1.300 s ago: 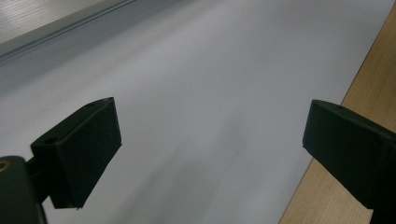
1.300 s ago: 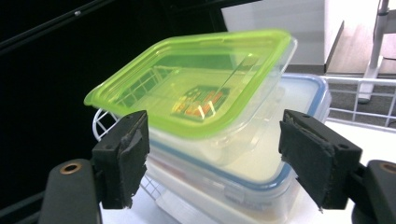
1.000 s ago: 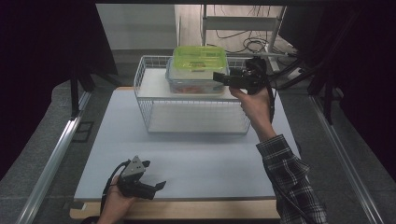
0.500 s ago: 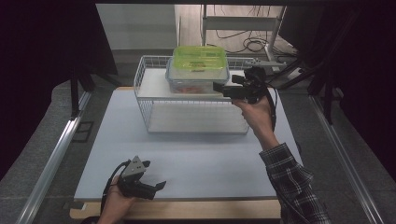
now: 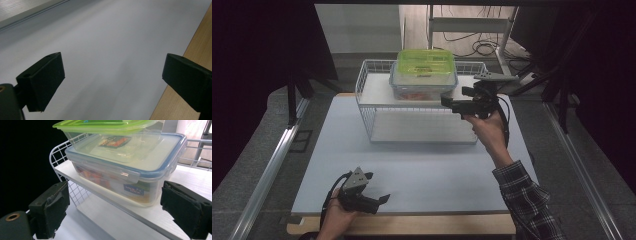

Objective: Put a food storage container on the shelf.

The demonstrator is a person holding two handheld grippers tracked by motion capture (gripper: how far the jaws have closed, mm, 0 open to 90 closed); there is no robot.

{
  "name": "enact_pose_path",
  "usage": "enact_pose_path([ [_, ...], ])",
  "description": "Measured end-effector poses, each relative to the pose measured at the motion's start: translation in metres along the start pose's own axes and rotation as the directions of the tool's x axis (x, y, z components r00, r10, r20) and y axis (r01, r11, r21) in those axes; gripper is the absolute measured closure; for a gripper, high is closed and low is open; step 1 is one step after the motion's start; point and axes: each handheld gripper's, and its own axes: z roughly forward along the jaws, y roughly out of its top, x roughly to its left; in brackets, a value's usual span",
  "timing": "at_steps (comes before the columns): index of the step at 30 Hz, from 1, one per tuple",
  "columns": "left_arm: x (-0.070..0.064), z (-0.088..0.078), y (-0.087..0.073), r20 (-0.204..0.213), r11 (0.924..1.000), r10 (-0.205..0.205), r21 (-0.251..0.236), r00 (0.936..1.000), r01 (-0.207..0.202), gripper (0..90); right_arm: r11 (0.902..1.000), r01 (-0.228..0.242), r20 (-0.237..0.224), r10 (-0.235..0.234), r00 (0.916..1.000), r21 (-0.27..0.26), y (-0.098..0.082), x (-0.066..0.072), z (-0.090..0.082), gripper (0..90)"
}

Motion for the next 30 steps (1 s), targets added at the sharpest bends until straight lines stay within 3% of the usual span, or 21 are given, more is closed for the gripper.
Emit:
enact_pose_path([
  [30, 0.0, 0.001, 0.0, -0.001, 0.9999, 0.01, 0.008, 0.9999, -0.01, 4.2, 0.9989, 0.044, -0.004, -0.044, 0.999, 0.018, -0.04, -0.001, -0.015, 5.8],
])
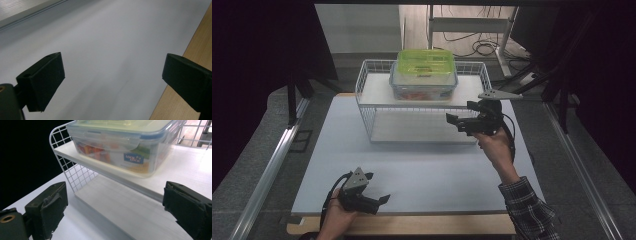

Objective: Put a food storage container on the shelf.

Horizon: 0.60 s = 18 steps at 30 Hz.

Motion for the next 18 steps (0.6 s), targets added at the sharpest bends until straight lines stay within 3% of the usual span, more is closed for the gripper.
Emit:
enact_pose_path([
  [18, 0.001, 0.0, 0.0, 0.007, 1.0, -0.007, -0.005, 1.0, 0.007, 3.9, 0.9995, 0.027, 0.013, -0.027, 0.9996, 0.014, -0.03, 0.003, -0.006, 4.3],
])
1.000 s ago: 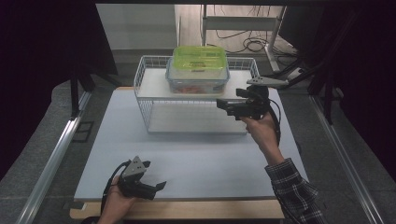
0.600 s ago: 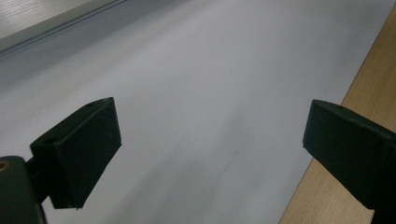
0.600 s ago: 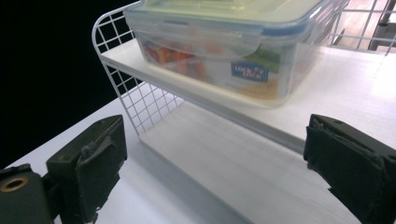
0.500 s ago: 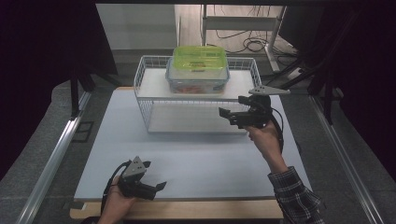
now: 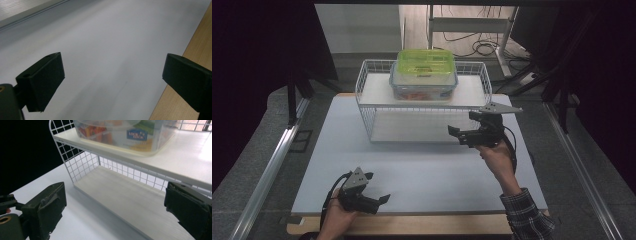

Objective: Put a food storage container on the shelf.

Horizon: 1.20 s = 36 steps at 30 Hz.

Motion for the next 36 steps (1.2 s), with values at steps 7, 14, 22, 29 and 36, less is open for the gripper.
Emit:
enact_pose_path([
  [7, 0.0, 0.0, 0.0, -0.001, 1.0, 0.0, 0.004, 1.0, 0.0, 3.9, 0.9998, 0.008, 0.008, -0.009, 0.9999, 0.02, -0.014, 0.0, 0.002, 4.3],
  [14, 0.0, 0.001, 0.0, 0.0, 1.0, -0.002, 0.005, 1.0, 0.002, 3.8, 0.9991, 0.01, 0.018, -0.01, 0.9998, 0.042, -0.028, -0.002, 0.004, 4.3],
  [22, 0.0, 0.0, 0.0, 0.005, 1.0, -0.006, 0.001, 1.0, 0.006, 3.9, 0.9978, 0.011, 0.031, -0.013, 0.9994, 0.066, -0.039, -0.004, 0.002, 3.7],
  [29, 0.0, 0.0, 0.0, 0.008, 1.0, -0.007, -0.002, 0.9999, 0.007, 3.8, 0.9974, 0.017, 0.038, -0.02, 0.9991, 0.07, -0.045, -0.002, -0.005, 3.1],
  [36, 0.0, 0.0, 0.0, 0.008, 1.0, -0.005, -0.002, 1.0, 0.005, 3.9, 0.9974, 0.014, 0.044, -0.018, 0.9989, 0.07, -0.05, -0.001, -0.011, 3.0],
])
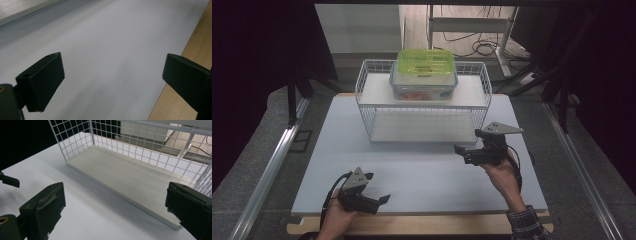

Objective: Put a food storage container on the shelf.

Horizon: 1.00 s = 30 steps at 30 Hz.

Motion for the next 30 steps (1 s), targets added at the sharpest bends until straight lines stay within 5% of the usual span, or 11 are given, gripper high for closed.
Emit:
enact_pose_path([
  [30, 0.0, 0.0, 0.0, -0.002, 1.0, 0.001, 0.002, 1.0, -0.001, 4.0, 0.9985, 0.021, 0.016, -0.021, 0.9996, 0.05, -0.027, 0.008, -0.013, 3.1],
])
